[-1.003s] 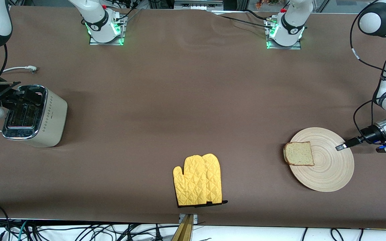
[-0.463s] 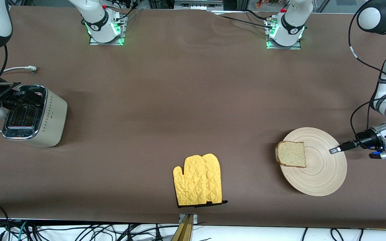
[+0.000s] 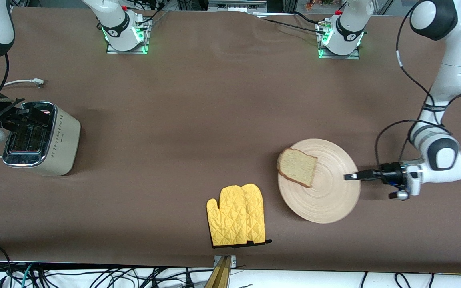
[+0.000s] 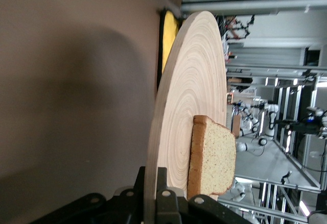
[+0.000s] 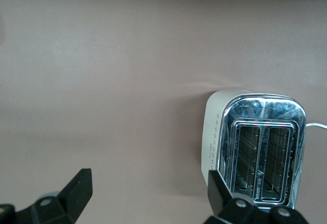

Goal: Move plate and put bread in toaster
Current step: 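Slide the plate with bread toward the table middle with the left gripper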

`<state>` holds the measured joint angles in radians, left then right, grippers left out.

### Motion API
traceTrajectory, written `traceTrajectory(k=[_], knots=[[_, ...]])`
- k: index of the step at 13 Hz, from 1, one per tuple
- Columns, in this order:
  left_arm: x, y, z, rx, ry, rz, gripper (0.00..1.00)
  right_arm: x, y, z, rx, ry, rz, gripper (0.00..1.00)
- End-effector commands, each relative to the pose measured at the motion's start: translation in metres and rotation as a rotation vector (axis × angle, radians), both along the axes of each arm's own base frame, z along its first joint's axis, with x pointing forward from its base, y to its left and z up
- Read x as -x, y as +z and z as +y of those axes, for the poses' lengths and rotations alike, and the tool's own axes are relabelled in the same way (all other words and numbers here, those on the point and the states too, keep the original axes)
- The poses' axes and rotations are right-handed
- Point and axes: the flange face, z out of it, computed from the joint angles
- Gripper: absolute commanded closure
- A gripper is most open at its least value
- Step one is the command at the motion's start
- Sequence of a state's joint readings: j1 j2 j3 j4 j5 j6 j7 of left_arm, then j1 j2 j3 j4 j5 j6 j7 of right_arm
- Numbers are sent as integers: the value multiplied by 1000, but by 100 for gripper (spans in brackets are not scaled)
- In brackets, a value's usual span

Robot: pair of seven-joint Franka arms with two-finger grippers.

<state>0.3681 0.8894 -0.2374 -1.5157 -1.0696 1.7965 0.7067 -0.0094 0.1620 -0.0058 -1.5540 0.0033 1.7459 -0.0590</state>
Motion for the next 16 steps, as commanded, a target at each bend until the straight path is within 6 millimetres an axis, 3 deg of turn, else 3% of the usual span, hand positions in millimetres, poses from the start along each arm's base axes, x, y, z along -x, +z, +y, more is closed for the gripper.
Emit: traceTrajectory(k=[1, 4, 6, 9, 12, 16], knots=[[45, 21, -59, -64, 6, 35, 100, -1, 4, -4, 18, -15, -7, 0], [63, 22, -155, -48, 91, 52, 100, -1, 2, -9, 20, -24, -1, 0], [81, 7, -207, -42, 34, 59, 100, -4, -10, -20, 18, -41, 19, 0], [116, -29, -254, 15, 55, -13, 100, -8, -19, -36, 4, -72, 29, 0], [136, -47, -288, -54, 172, -48, 100, -9, -25, -34, 3, -69, 39, 0], [138, -54, -279, -130, 209, -65, 100, -10, -40, -29, 0, -65, 77, 0]])
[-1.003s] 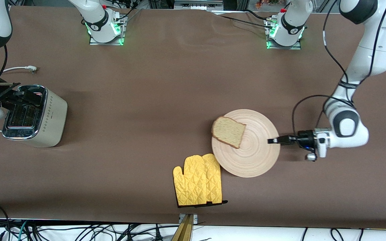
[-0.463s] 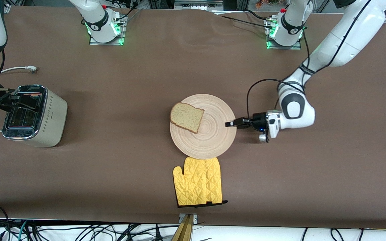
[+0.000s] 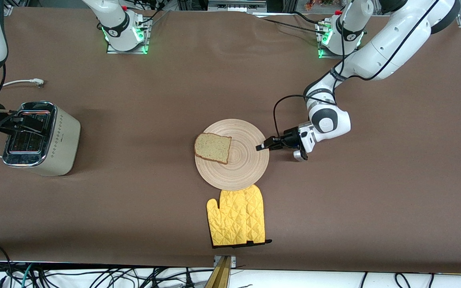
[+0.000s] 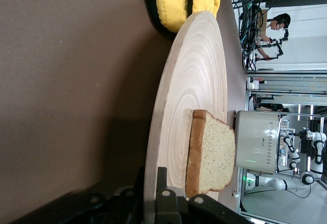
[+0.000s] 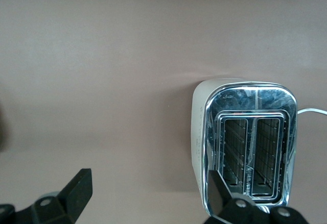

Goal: Move plate and put bread in toaster
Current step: 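Slide the plate with bread toward the table middle with the left gripper, then release the plate with the left gripper while the right gripper reaches out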

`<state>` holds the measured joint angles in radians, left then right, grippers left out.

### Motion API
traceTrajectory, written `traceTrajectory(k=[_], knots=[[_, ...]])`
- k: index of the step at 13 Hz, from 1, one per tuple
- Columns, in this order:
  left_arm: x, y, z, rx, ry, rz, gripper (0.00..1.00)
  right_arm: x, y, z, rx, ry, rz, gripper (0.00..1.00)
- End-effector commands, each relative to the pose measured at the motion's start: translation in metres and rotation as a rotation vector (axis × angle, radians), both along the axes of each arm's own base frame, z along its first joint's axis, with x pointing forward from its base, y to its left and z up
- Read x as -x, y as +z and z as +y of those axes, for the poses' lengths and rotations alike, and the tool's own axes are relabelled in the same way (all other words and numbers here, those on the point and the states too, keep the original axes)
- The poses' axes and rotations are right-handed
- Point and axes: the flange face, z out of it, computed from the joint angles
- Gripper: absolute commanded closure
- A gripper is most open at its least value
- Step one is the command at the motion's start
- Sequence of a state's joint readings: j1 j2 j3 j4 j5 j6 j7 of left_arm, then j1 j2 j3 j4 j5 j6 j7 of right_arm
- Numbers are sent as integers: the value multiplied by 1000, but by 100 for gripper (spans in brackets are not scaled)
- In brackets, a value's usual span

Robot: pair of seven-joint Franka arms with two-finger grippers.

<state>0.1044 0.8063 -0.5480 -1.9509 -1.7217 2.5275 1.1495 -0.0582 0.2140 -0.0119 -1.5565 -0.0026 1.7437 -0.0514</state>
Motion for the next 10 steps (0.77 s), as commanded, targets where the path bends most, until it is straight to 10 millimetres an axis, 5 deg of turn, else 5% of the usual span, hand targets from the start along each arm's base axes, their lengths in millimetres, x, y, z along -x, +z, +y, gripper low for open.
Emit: traceTrajectory(k=[1, 2, 3, 4, 10], knots=[[-6, 5, 10, -12, 27, -39, 100, -2, -10, 7, -9, -1, 26, 0], [-5, 6, 10, -14, 27, -38, 100, -2, -13, 10, -10, 3, 32, 0], [-7, 8, 14, -14, 36, -38, 30, -1, -16, 12, -21, 3, 38, 0], [-8, 11, 16, -22, 38, -42, 0, -1, -20, 16, -65, -7, 45, 0], [-20, 51, 63, -85, 97, -84, 0, -4, -53, 42, -371, -88, 98, 0]])
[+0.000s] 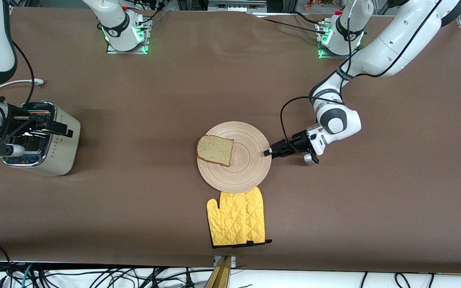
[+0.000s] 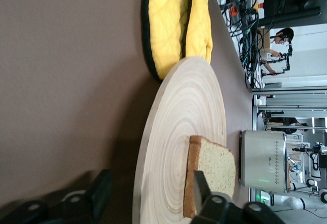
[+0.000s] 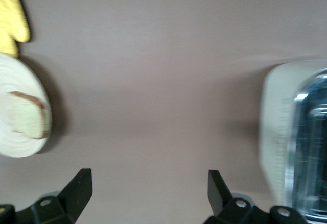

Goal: Move plate and put bread in toaster
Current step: 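Release the plate with the left gripper while the right gripper reaches out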

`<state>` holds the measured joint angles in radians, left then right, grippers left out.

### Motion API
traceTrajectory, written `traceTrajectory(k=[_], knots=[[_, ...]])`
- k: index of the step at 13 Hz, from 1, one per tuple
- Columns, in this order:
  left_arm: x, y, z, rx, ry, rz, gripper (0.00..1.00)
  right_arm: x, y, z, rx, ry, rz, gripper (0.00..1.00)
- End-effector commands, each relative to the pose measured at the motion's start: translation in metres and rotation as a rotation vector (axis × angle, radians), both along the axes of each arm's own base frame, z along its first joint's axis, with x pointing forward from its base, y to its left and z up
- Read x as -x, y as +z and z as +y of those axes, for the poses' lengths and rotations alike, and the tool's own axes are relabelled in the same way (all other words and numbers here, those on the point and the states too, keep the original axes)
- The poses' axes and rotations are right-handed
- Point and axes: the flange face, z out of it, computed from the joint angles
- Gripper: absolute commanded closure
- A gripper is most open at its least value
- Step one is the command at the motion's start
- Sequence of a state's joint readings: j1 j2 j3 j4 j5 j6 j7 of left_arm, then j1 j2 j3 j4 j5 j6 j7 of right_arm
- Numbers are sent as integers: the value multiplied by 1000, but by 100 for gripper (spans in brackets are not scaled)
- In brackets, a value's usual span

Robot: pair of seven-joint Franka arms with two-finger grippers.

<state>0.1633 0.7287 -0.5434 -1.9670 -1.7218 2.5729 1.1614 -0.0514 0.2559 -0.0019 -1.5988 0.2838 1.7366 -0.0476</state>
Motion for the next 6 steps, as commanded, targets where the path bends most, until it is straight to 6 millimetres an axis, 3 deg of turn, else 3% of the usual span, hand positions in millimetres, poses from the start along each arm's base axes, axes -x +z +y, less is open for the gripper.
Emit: traceTrajectory(k=[1, 4, 6], knots=[[0, 26, 34, -31, 40, -28, 0, -2, -16, 12, -139, -48, 36, 0], [-19, 33, 78, -58, -48, -59, 0, -11, -36, 36, -275, -88, 67, 0], [-34, 42, 119, -42, -132, -39, 0, -15, -56, 56, -346, -168, 101, 0]])
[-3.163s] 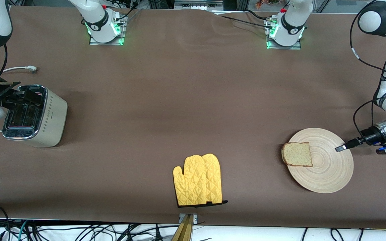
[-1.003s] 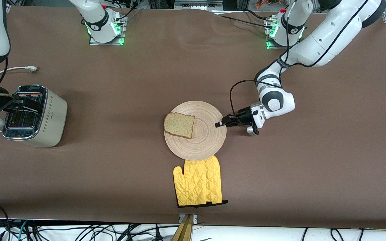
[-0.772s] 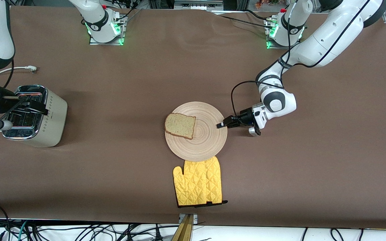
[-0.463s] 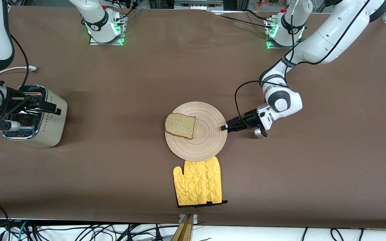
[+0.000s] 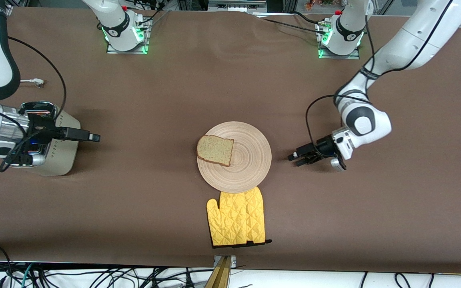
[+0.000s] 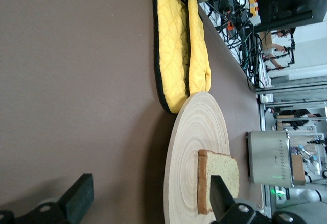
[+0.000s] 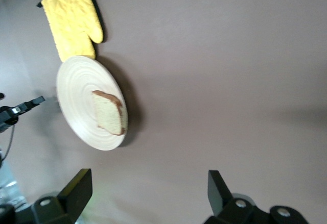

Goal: Move plate and put bread in toaster
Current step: 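Release the plate with the left gripper while the right gripper reaches out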

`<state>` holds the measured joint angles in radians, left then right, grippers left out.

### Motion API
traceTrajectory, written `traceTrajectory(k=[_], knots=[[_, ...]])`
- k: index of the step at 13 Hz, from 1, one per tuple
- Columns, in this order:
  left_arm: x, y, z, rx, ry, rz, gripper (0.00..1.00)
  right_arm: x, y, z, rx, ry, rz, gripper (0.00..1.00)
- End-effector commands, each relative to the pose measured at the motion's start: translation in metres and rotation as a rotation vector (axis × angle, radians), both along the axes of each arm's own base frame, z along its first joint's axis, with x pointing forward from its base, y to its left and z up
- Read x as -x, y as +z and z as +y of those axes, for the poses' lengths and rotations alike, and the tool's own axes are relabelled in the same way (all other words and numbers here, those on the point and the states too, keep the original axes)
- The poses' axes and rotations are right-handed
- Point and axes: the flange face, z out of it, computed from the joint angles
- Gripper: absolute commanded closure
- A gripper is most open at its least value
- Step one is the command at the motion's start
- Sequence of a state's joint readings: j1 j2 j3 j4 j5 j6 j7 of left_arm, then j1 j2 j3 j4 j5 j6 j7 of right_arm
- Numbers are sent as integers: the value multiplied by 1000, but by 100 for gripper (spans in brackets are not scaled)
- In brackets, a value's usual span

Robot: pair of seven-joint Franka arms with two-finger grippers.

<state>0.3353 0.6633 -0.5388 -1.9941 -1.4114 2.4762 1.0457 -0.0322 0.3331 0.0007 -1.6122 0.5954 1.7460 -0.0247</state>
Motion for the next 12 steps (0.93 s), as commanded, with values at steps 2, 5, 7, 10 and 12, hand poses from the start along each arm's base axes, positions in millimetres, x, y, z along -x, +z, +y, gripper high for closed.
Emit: traceTrajectory(k=[2, 5, 7, 10, 12], knots=[[-18, 26, 71, -38, -140, 47, 0, 0, -37, 56, -85, -123, 24, 0], [-36, 57, 137, -189, -326, 119, 0, 4, -87, 123, -107, -165, 9, 0], [-44, 93, 173, -337, -445, 168, 0, 8, -115, 155, -81, -153, 4, 0], [-59, 163, 205, -584, -502, 225, 0, 17, -153, 205, -64, -153, -9, 0], [-65, 207, 214, -749, -491, 226, 0, 23, -171, 225, -54, -153, -11, 0]])
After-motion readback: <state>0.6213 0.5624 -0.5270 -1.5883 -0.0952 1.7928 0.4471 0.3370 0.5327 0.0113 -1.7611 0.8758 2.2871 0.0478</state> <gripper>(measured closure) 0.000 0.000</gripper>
